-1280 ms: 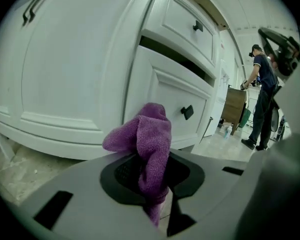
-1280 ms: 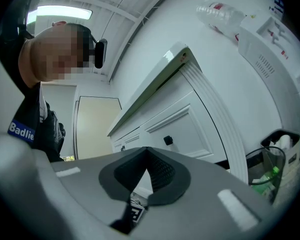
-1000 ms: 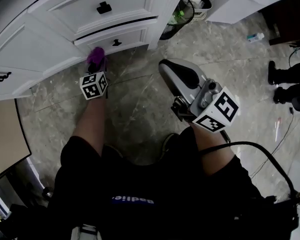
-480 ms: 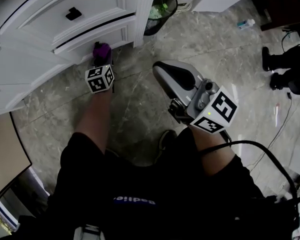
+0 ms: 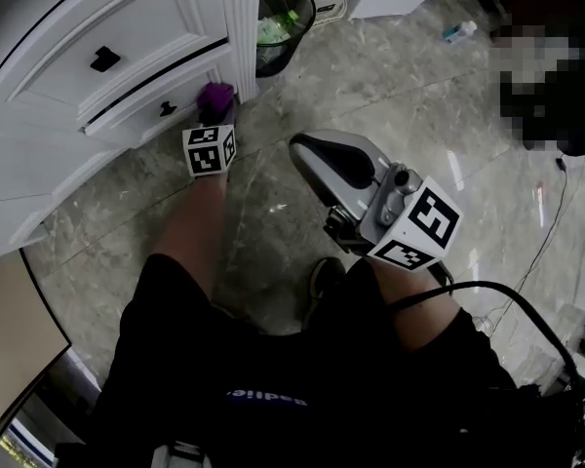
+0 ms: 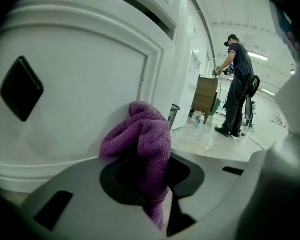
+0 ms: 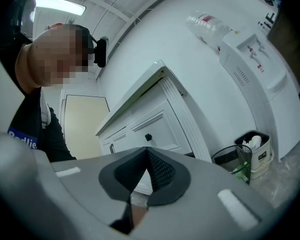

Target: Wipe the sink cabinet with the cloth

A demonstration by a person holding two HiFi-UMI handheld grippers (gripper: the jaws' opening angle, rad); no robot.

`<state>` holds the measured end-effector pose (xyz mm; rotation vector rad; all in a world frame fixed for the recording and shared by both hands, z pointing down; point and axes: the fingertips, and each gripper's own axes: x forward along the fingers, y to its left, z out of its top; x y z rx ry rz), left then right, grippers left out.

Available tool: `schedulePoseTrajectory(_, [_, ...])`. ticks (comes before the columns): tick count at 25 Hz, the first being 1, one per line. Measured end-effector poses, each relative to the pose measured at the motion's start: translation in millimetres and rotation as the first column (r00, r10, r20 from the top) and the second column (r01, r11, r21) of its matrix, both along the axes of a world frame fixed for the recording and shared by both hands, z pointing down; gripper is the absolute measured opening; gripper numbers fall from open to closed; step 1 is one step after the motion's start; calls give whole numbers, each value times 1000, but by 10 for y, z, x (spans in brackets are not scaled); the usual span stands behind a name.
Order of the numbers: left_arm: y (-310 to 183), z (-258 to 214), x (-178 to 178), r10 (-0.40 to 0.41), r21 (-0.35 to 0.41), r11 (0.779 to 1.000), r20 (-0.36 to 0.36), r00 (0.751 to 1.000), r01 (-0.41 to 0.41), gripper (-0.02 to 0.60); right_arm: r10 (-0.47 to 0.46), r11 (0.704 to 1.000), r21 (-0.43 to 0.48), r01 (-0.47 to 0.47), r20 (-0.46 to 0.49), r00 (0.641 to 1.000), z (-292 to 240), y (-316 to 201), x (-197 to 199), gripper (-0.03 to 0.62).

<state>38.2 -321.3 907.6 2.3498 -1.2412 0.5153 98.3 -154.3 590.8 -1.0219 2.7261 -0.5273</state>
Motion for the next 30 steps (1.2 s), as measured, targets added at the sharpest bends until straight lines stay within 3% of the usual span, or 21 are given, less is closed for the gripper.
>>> schedulePoseTrajectory(6, [21, -7, 54, 67, -2, 998, 44, 997, -67, 87, -27, 1000, -3, 27, 25, 999, 1, -43, -103, -6])
schedulePoseTrajectory(14, [262, -624, 123, 180, 83, 981, -27, 983, -177, 87, -68, 998, -1, 68, 91, 994, -155, -134, -425, -6])
schedulePoseTrajectory(18, [643, -1252, -21, 228, 114, 969, -72, 971, -219, 87, -78, 996, -28, 82, 118, 990, -320, -64, -584, -6])
schedulePoseTrajectory(22, [1038, -2018, -156, 255, 115, 963, -107, 961, -243, 87, -21, 997, -64, 33, 174, 984, -607, -1, -544, -6])
schedulePoseTrajectory(30, [1643, -4108, -258, 282, 152, 955, -177, 943, -257, 87, -17, 989, -140, 37, 138, 990, -1826, 521, -458, -6])
